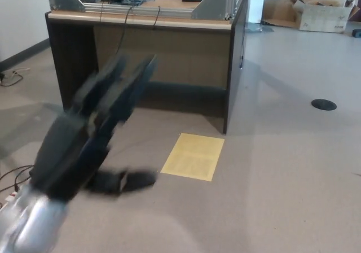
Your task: A person hands over a black lunchbag to the robot and the robot uses its left hand to grab the strips of the lunchbag, the gives it back to the person.
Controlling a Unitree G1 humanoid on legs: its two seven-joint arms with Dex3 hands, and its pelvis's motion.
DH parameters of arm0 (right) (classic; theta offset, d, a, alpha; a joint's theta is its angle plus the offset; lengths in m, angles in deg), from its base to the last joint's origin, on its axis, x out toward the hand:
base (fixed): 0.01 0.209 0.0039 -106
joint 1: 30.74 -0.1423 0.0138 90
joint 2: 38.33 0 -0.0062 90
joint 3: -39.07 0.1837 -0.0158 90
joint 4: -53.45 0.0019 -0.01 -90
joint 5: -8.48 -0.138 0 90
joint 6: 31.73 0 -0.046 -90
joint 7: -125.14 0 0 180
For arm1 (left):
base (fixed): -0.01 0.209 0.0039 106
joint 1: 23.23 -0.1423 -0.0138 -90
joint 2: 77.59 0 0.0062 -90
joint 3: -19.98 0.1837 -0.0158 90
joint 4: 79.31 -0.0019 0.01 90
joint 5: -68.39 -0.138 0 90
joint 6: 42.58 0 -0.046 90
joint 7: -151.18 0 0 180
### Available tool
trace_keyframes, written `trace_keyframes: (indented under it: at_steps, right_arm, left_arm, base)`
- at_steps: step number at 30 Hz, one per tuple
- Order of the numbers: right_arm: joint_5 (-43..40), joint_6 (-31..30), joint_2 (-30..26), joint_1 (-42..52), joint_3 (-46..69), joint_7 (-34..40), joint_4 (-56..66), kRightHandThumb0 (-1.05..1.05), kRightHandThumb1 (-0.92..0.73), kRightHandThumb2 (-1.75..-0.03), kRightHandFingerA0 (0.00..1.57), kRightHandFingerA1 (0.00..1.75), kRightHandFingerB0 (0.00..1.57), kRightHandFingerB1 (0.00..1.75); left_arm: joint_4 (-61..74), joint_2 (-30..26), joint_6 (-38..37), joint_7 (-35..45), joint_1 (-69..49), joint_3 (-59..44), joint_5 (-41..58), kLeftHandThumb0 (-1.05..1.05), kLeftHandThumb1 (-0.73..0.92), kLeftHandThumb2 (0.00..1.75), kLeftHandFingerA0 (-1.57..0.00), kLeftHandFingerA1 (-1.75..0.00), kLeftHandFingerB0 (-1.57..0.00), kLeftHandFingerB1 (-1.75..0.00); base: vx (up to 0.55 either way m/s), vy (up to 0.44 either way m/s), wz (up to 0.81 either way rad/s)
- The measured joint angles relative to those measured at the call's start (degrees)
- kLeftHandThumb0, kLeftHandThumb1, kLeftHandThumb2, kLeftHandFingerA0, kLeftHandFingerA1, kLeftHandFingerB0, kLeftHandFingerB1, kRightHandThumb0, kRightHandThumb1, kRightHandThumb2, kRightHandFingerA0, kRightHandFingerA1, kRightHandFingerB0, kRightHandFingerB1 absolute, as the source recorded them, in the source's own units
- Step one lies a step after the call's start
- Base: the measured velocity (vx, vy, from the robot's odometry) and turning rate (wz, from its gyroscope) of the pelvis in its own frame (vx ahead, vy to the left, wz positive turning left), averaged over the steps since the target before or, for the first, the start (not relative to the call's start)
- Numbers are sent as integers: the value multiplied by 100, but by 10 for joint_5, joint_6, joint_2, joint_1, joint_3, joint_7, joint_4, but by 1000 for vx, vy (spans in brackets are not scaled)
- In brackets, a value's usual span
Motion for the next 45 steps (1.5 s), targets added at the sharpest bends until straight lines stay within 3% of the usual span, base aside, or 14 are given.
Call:
trace_keyframes:
  at_steps: [12,13,17,18,19,23,24,28,29,31,32,34,41,45]
  right_arm:
    - [4,0,0,16,-3,11,-2,-50,-73,-62,65,47,61,47]
    - [5,0,0,16,-3,11,-2,-52,-74,-62,64,46,60,46]
    - [5,2,-2,27,5,22,-2,-53,-74,-62,63,47,59,46]
    - [5,2,-2,28,7,24,-2,-54,-74,-63,63,46,59,45]
    - [4,2,-4,30,10,28,-2,-53,-74,-62,64,46,60,45]
    - [4,2,-5,32,15,33,-1,-57,-73,-63,69,49,61,47]
    - [4,2,-5,32,16,33,-1,-56,-73,-63,70,49,61,47]
    - [4,3,-5,31,18,34,-4,-56,-73,-63,71,49,61,47]
    - [3,4,-5,31,18,35,-5,-50,-59,-100,69,68,51,60]
    - [4,4,-5,32,18,35,-6,-52,-61,-100,68,67,51,58]
    - [4,4,-5,32,18,36,-6,-56,-74,-63,71,49,61,46]
    - [4,4,-5,32,18,36,-6,-57,-73,-64,71,49,62,47]
    - [5,4,-5,34,16,41,-7,-57,-74,-63,68,47,62,46]
    - [6,4,-7,40,15,42,-6,-55,-73,-62,71,49,65,47]
  left_arm:
    - [-272,-9,-38,-4,-251,-46,22,-71,45,86,0,-17,-7,-21]
    - [-282,-9,-39,-4,-255,-48,23,-76,58,57,0,-25,-2,-25]
    - [-397,-9,-59,4,-262,-68,43,-75,50,61,-2,-22,-4,-22]
    - [-410,-9,-62,10,-260,-72,49,-75,47,83,-8,-16,-11,-15]
    - [-433,-9,-66,20,-256,-78,59,-75,45,68,-6,-23,-8,-19]
    - [-472,-9,-77,49,-240,-88,86,-68,43,81,0,-30,-12,-25]
    - [-477,-8,-78,55,-237,-90,91,-72,48,62,-9,-28,-10,-21]
    - [-488,-7,-83,87,-228,-101,116,-69,44,81,-2,-35,-8,-26]
    - [-488,-7,-83,92,-226,-102,121,-69,44,81,-1,-34,-13,-26]
    - [-489,-6,-83,104,-226,-103,129,-69,44,81,-2,-33,-13,-26]
    - [-489,-6,-83,109,-226,-103,132,-73,48,62,-9,-27,-10,-20]
    - [-490,-6,-84,121,-225,-104,138,-69,44,82,0,-31,-12,-25]
    - [-488,-6,-84,152,-231,-108,157,-73,46,64,-8,-27,-9,-20]
    - [-484,-5,-84,165,-236,-109,166,-69,44,83,0,-31,-13,-23]
  base:
    - [0,0,0]
    - [0,0,0]
    - [0,0,0]
    - [0,0,0]
    - [0,0,0]
    - [0,0,0]
    - [0,0,0]
    - [0,0,0]
    - [0,0,0]
    - [0,0,0]
    - [0,0,0]
    - [0,0,0]
    - [0,0,0]
    - [0,0,0]
